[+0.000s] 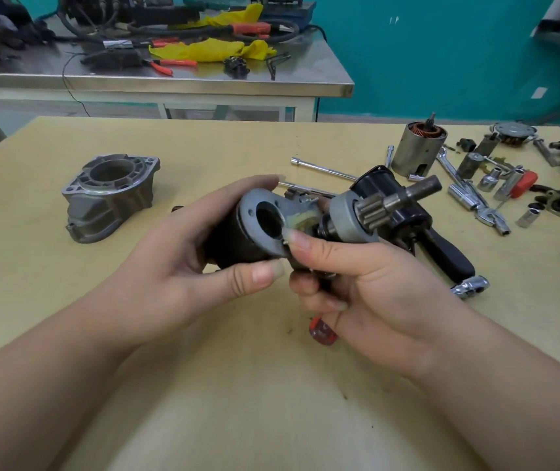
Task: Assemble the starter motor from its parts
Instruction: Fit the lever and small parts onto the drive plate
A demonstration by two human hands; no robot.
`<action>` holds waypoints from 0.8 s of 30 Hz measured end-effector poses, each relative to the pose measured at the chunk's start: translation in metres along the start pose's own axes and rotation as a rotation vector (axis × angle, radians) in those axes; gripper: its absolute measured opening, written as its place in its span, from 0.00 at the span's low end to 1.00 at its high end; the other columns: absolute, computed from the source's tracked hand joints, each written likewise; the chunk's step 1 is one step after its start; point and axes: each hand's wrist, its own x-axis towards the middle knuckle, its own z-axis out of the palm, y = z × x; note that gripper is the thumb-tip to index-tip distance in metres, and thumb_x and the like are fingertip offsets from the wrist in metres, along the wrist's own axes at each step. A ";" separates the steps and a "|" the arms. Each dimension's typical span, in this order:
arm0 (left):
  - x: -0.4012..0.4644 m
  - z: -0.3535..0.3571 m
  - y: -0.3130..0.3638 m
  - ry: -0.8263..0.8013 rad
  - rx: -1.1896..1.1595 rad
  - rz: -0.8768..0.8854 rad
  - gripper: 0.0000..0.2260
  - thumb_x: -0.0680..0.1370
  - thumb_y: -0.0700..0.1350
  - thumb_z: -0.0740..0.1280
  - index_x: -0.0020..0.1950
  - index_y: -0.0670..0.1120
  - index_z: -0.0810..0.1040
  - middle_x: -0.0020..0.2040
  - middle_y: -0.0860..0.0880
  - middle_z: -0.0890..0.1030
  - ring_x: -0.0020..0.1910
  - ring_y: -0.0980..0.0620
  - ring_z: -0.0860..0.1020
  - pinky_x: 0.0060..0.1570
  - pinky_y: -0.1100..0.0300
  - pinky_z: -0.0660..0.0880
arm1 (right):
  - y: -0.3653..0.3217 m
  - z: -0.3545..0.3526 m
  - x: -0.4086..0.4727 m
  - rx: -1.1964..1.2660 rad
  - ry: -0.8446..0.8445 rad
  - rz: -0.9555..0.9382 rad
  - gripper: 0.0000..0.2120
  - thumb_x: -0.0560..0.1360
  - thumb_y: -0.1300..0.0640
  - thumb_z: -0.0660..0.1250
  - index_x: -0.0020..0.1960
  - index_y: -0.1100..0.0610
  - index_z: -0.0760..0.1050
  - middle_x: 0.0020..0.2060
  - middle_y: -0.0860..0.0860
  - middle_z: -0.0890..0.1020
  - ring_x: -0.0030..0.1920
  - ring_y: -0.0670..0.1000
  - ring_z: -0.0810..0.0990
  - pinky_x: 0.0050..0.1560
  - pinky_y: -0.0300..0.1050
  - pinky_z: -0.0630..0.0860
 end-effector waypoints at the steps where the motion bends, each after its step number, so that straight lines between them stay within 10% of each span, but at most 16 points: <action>1: 0.000 0.001 -0.001 0.001 -0.014 -0.005 0.33 0.76 0.50 0.76 0.80 0.54 0.71 0.67 0.56 0.84 0.65 0.54 0.83 0.64 0.58 0.80 | -0.001 0.000 0.000 0.012 0.012 0.024 0.14 0.70 0.58 0.76 0.55 0.57 0.83 0.43 0.50 0.78 0.35 0.47 0.69 0.32 0.41 0.54; 13: 0.006 0.014 0.006 0.040 -0.041 0.002 0.32 0.79 0.53 0.71 0.82 0.52 0.65 0.54 0.66 0.81 0.53 0.60 0.81 0.49 0.71 0.75 | -0.004 0.007 0.003 0.160 0.048 0.106 0.05 0.69 0.56 0.76 0.44 0.55 0.84 0.37 0.49 0.75 0.33 0.46 0.70 0.31 0.40 0.52; 24: 0.005 0.011 0.009 0.002 0.069 -0.032 0.37 0.77 0.48 0.74 0.83 0.52 0.64 0.61 0.62 0.82 0.67 0.55 0.80 0.68 0.62 0.75 | -0.011 0.004 0.003 0.229 0.059 0.227 0.16 0.65 0.56 0.78 0.51 0.53 0.80 0.39 0.51 0.71 0.30 0.46 0.69 0.24 0.34 0.53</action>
